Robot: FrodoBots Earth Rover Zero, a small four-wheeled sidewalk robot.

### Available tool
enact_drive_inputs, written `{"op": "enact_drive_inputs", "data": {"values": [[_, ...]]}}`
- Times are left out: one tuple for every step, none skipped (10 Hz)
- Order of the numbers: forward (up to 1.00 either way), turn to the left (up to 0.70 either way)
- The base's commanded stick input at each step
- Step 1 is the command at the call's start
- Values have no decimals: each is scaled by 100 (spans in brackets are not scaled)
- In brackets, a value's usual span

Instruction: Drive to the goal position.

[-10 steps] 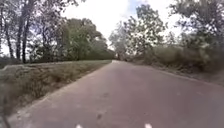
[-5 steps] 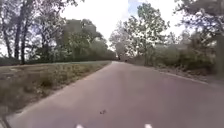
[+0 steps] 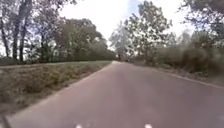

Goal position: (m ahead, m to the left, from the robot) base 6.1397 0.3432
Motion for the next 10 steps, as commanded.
{"op": "enact_drive_inputs", "data": {"values": [[100, 0], [100, 0], [100, 0], [100, 0], [100, 0], [100, 0], [100, 0], [100, 0], [100, 0], [100, 0]]}}
